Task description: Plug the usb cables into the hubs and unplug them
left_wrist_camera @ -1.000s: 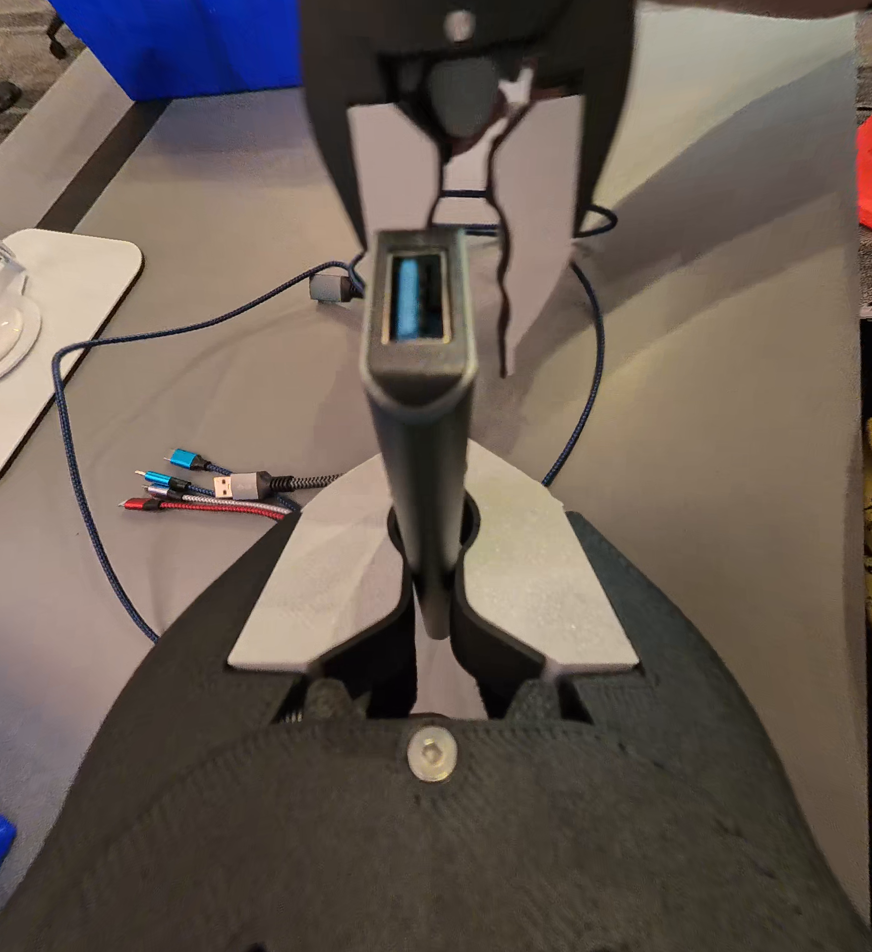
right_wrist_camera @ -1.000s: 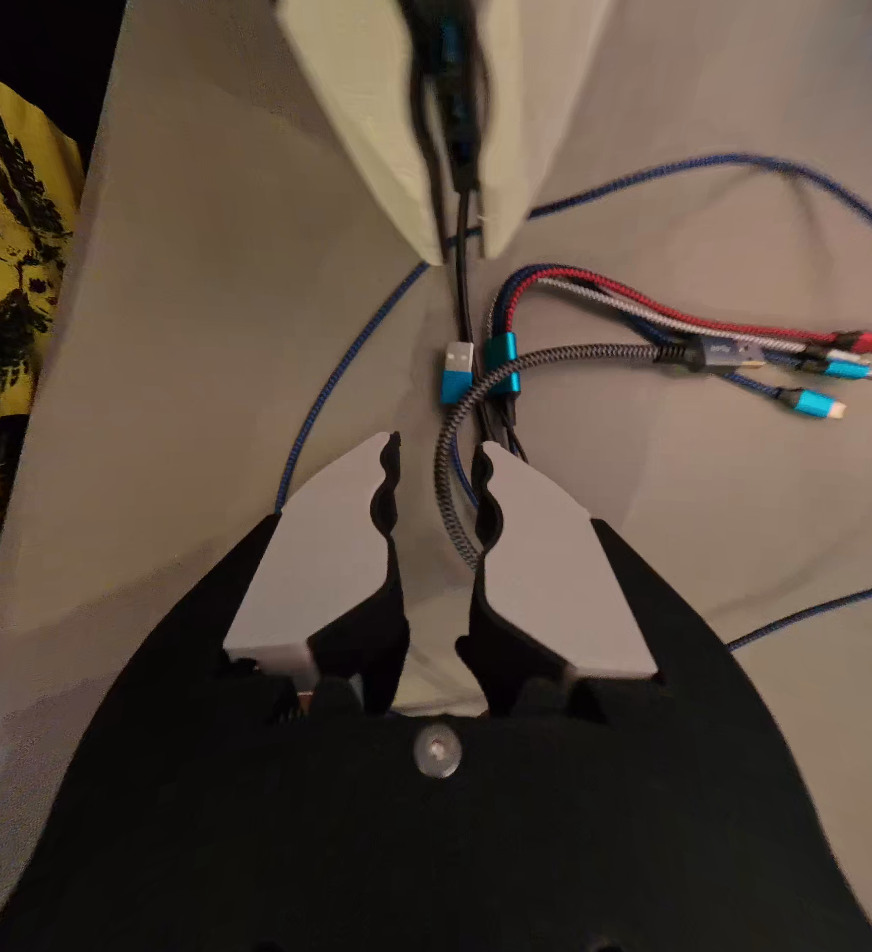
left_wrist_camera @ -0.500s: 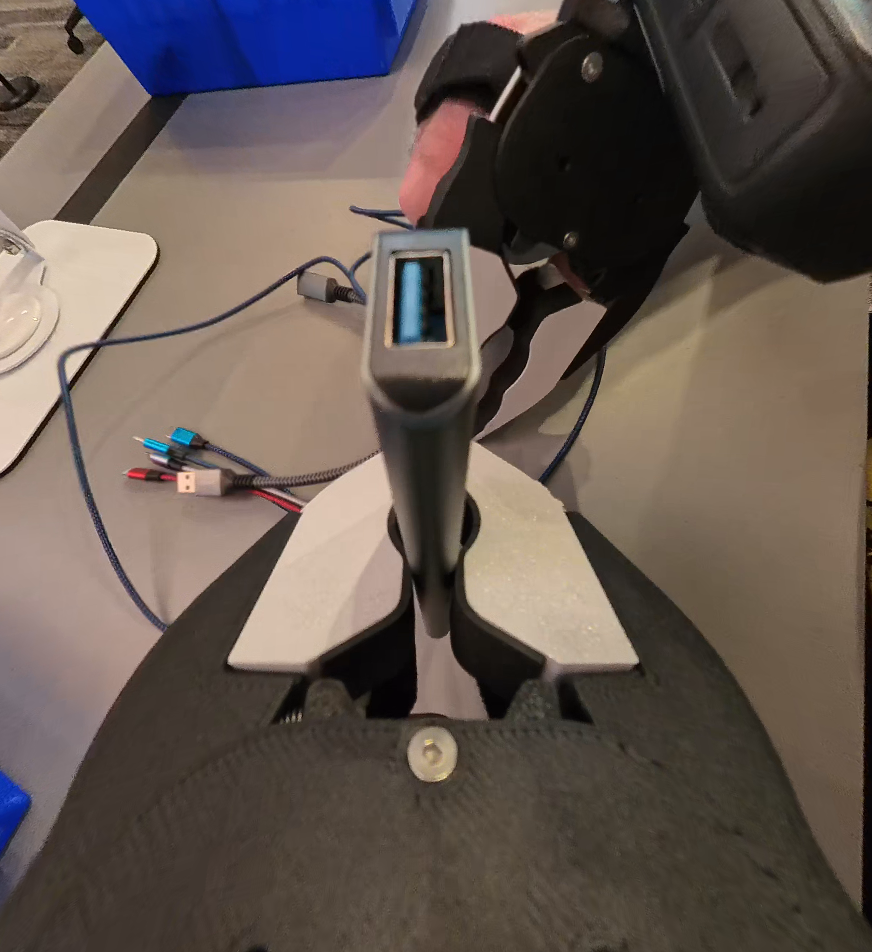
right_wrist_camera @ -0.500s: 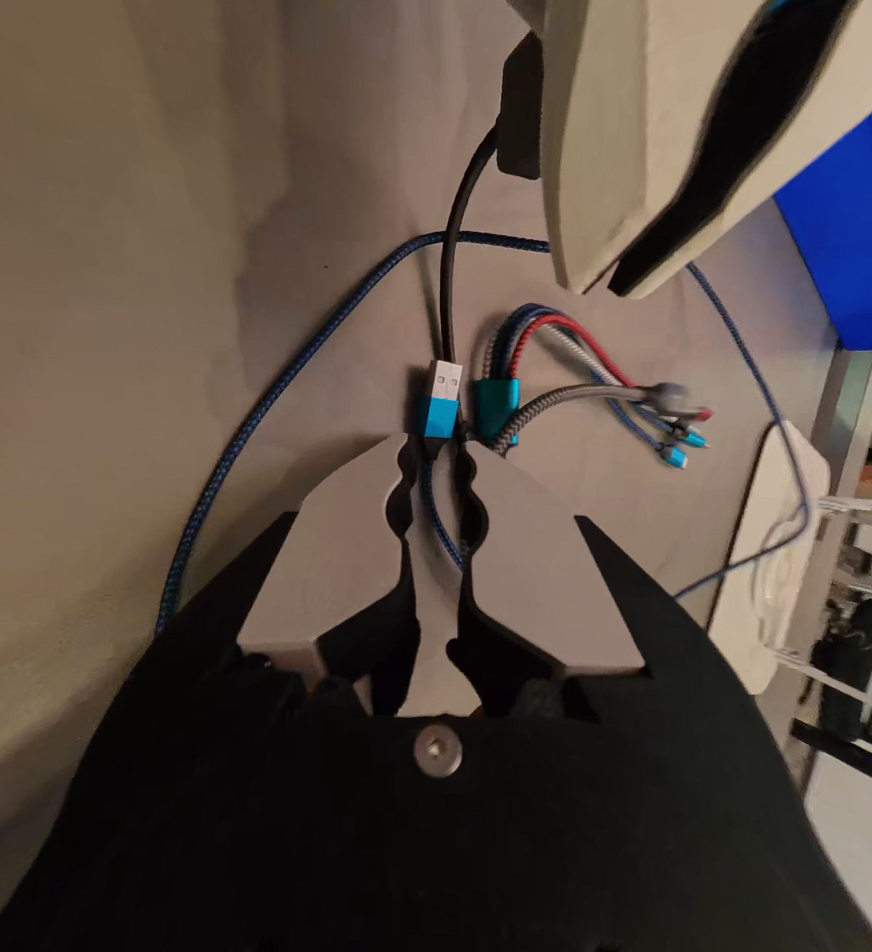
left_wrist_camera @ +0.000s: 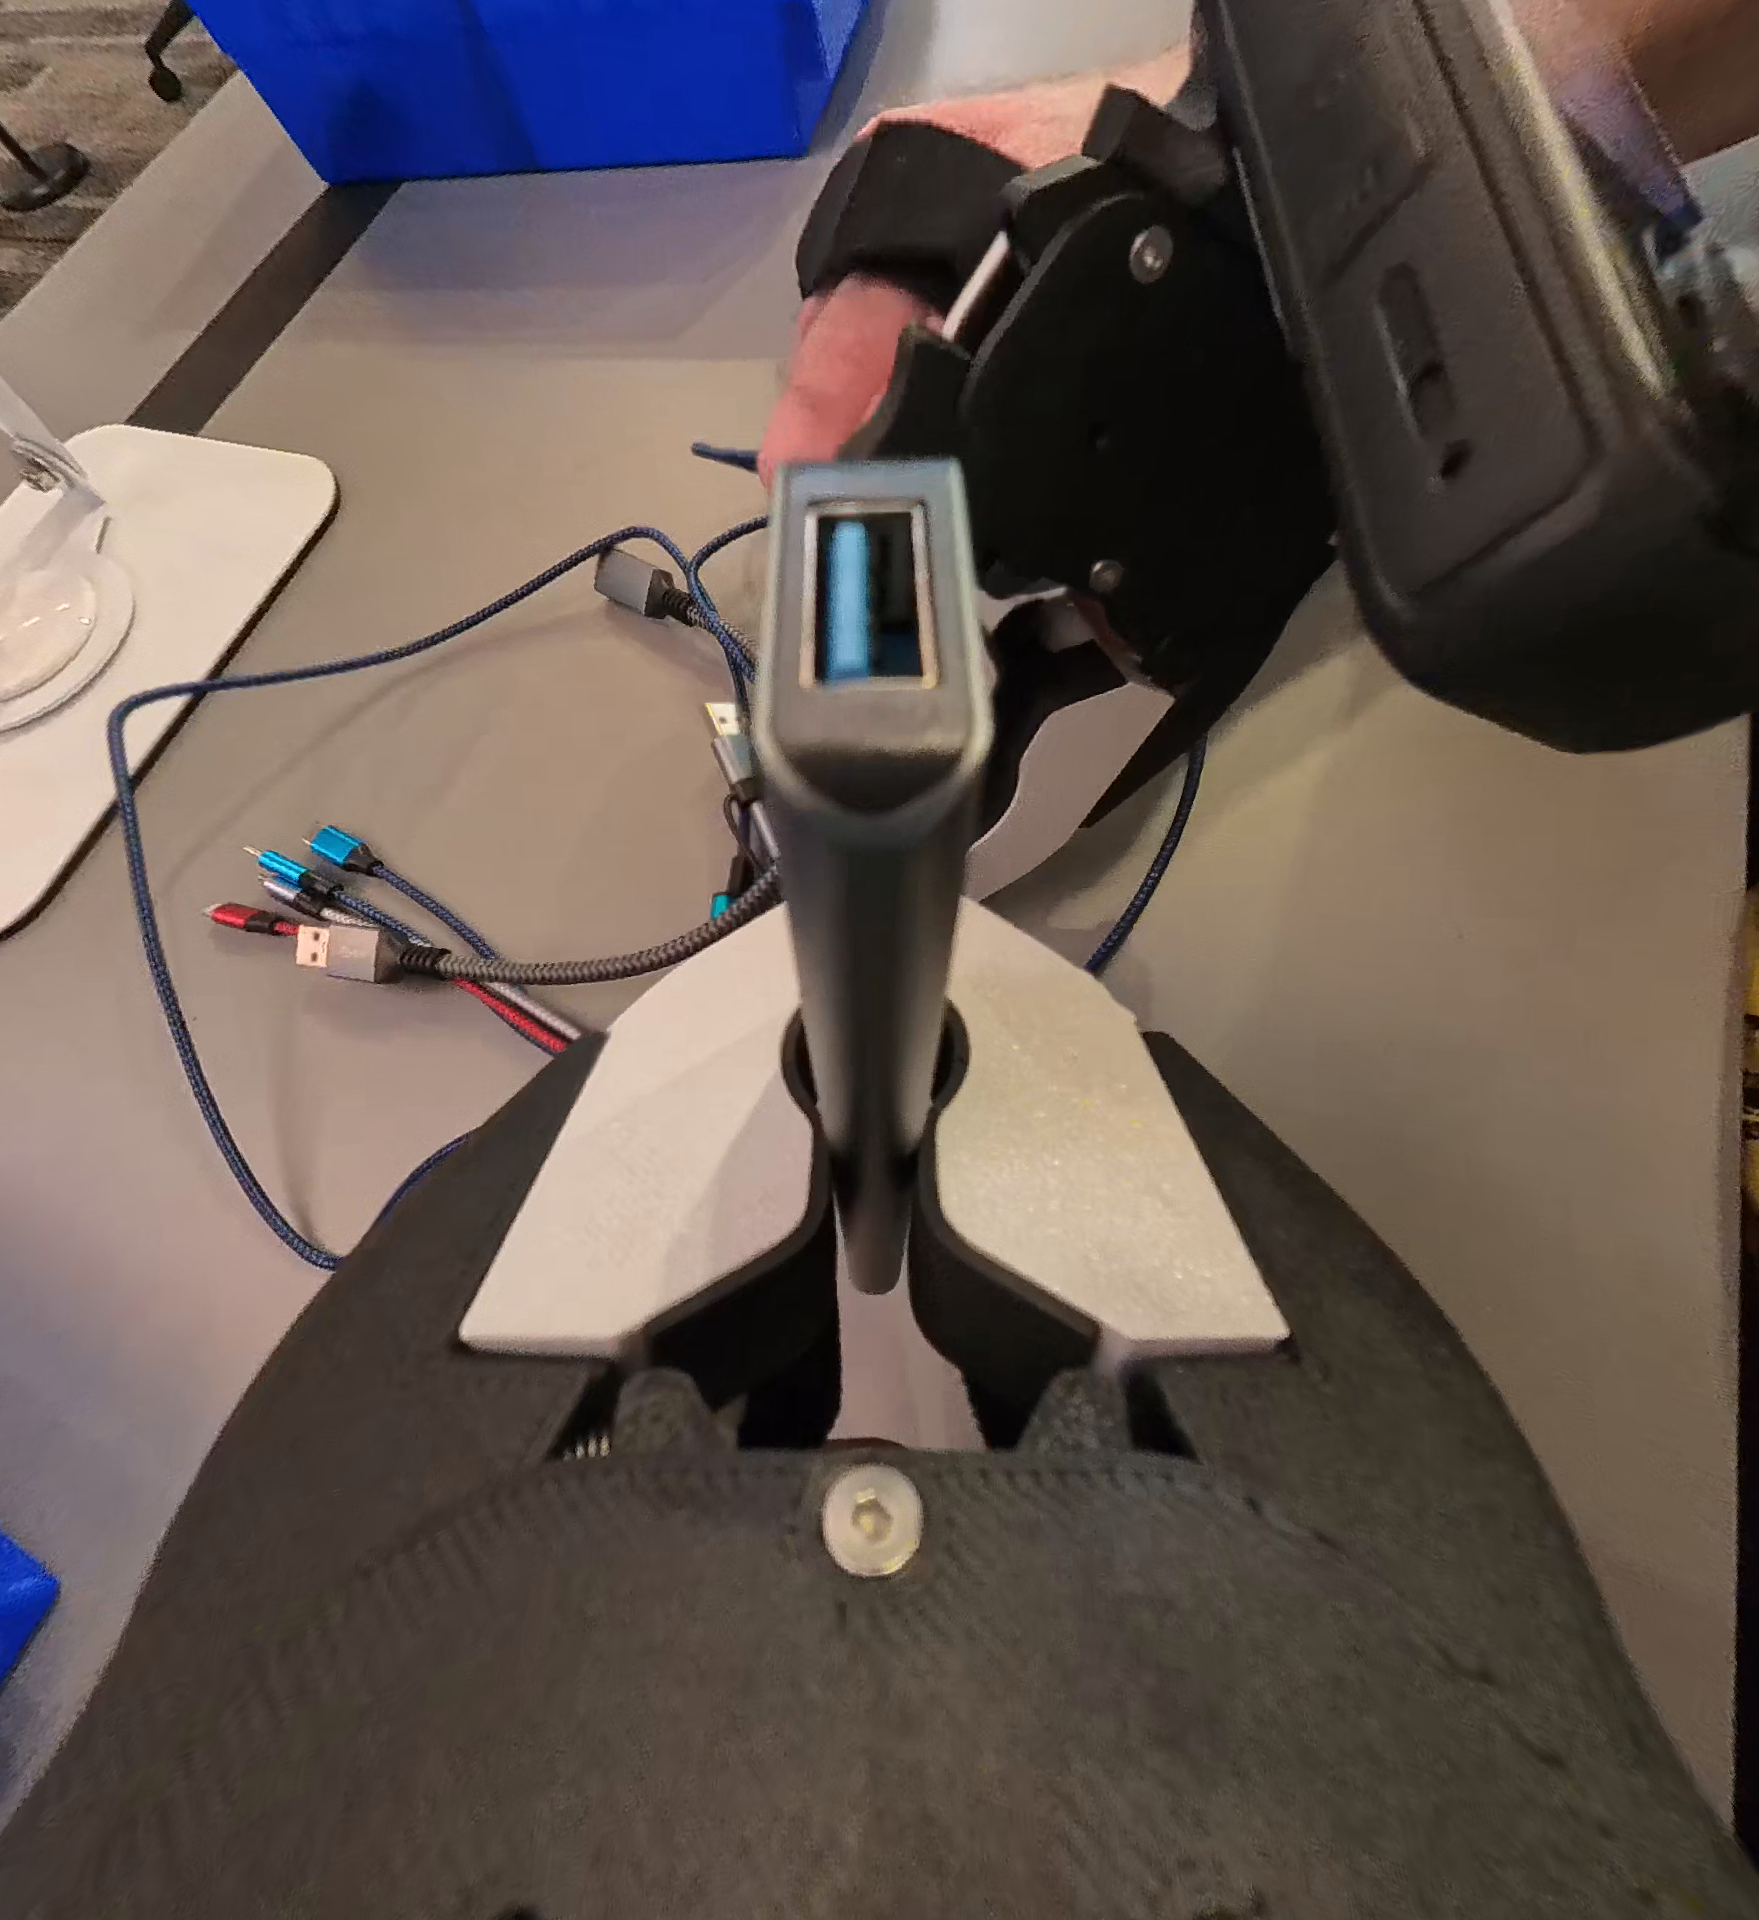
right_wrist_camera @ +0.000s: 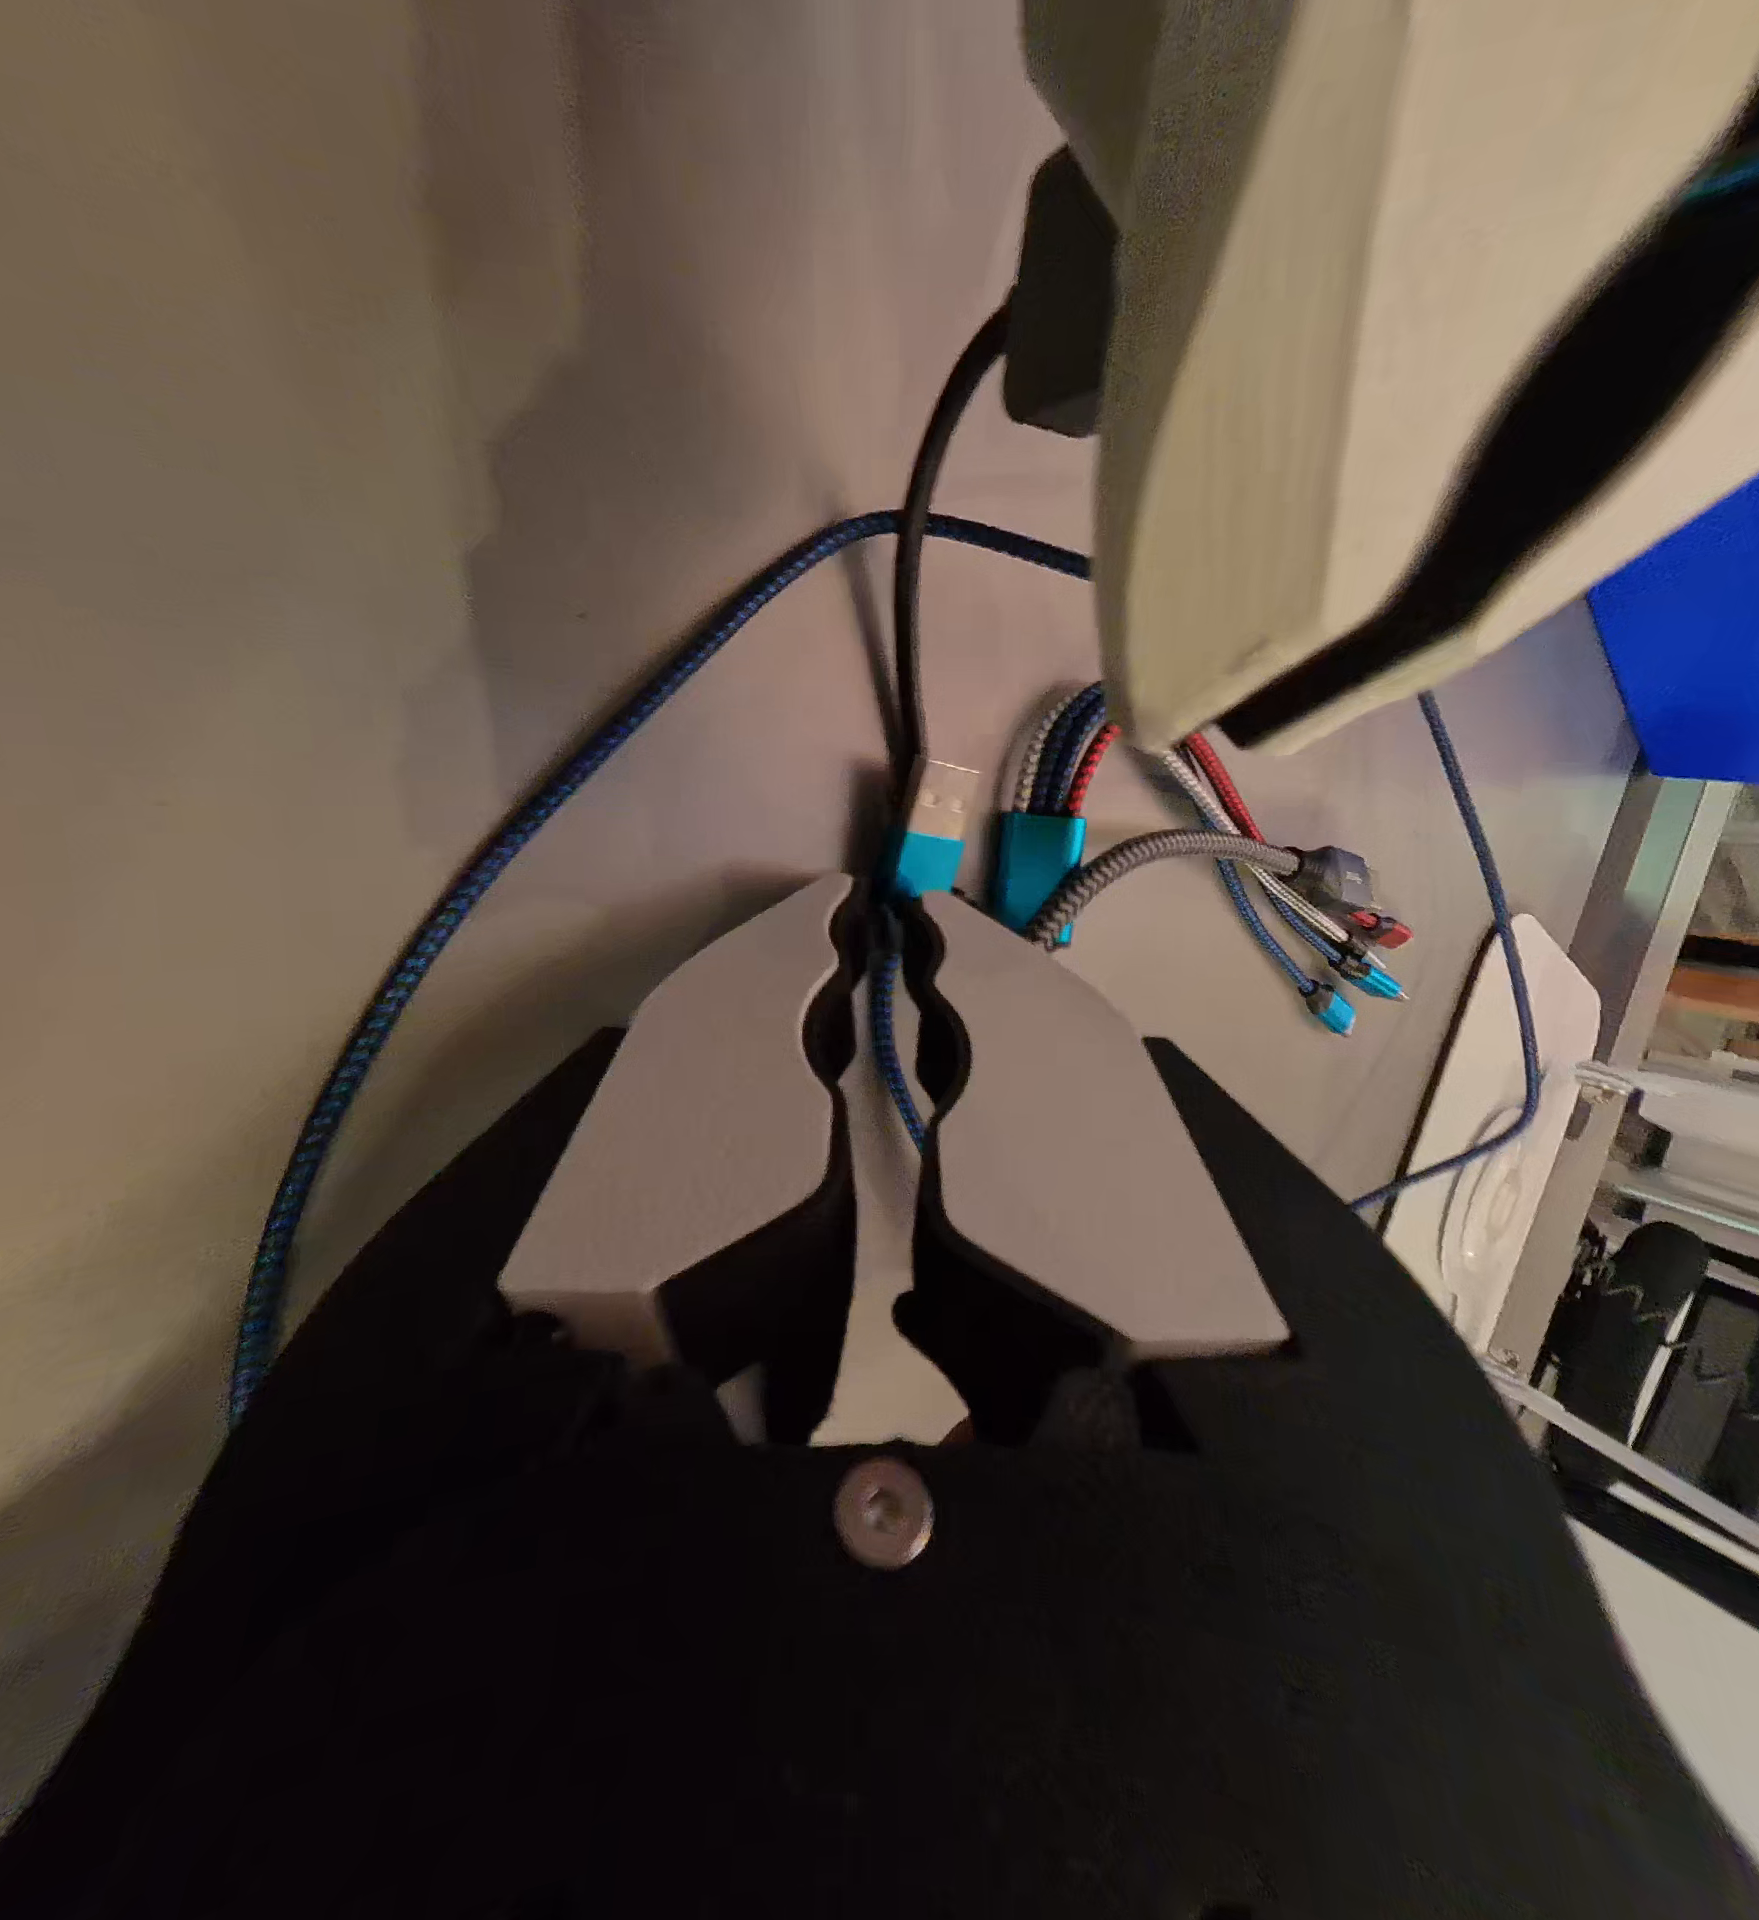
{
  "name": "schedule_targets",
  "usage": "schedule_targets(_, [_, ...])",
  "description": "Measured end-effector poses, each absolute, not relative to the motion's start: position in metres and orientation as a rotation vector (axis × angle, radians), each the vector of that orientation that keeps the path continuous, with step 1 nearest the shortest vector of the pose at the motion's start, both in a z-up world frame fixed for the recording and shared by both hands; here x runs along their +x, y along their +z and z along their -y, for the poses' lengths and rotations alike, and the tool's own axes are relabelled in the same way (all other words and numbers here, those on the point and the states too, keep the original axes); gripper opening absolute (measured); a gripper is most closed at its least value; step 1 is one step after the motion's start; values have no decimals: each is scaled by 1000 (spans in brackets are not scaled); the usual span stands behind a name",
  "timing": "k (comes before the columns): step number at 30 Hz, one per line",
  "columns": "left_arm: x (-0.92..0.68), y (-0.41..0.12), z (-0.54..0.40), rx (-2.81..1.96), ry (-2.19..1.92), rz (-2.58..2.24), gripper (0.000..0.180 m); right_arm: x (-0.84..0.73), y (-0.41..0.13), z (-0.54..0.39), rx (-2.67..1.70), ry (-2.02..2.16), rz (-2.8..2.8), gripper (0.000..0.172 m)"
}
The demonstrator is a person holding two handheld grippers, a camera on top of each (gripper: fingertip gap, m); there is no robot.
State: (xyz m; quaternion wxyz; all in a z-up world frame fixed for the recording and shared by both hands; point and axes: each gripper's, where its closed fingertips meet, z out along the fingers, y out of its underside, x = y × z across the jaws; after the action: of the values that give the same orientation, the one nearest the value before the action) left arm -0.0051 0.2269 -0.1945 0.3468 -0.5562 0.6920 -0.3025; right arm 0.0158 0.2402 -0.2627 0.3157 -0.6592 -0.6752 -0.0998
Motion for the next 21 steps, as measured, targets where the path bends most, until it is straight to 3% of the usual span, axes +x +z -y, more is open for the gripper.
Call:
schedule_targets(3, [-5,-192,-227,-1442,-799,-1785,10,17,-258,-246,-1798,-217,1740,29])
schedule_targets(10, [-8,-191,-230,-1448,-784,-1780,11,12,-265,-250,-1904,-31,1787,10])
schedule_targets(21, [-20,-184,-244,-1491,-830,-1716,10,13,-267,-257,-2147,278,1704,20])
